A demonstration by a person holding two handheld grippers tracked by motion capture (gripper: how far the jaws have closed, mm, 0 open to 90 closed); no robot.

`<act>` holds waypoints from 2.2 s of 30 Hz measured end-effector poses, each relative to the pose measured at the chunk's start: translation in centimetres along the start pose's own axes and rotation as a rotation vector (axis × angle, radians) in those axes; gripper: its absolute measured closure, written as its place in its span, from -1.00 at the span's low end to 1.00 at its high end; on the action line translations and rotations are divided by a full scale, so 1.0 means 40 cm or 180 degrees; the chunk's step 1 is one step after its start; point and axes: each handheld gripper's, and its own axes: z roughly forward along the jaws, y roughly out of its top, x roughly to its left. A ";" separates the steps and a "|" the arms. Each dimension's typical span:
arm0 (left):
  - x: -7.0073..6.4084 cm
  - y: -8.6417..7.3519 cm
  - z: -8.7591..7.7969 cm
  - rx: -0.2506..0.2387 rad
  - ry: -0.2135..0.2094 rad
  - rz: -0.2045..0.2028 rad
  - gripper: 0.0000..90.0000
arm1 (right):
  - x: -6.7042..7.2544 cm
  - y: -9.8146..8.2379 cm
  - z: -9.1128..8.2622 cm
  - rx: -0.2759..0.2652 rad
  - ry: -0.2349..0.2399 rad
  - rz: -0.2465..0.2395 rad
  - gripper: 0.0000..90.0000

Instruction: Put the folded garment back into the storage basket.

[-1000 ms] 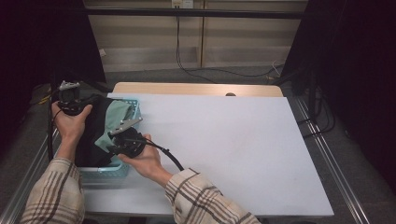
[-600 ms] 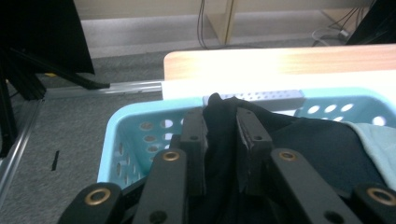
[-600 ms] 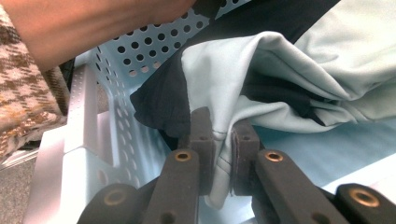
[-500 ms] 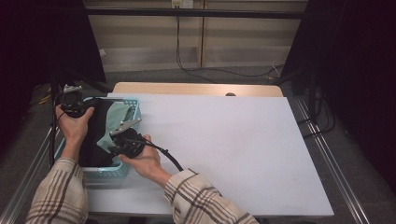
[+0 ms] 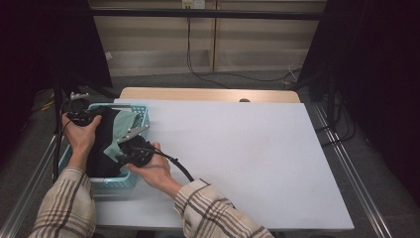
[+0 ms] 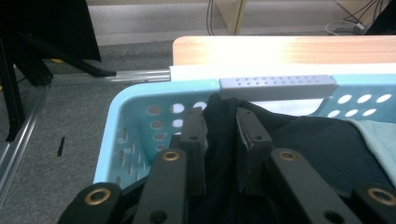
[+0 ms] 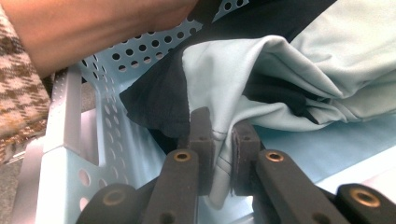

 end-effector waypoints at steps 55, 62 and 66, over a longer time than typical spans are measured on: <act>-0.007 0.018 -0.096 -0.0289 -0.0219 -0.0018 -0.83 | -0.024 0.008 -0.068 -0.0252 -0.0117 0.0124 -0.64; -0.018 0.002 -0.141 -0.0606 -0.0416 0.0201 -0.90 | -0.050 -0.023 -0.100 -0.0343 -0.0233 0.0212 -0.83; -0.035 -0.013 -0.168 -0.0725 -0.0621 0.0208 -0.91 | -0.061 -0.030 -0.121 -0.0409 -0.0288 0.0223 -0.83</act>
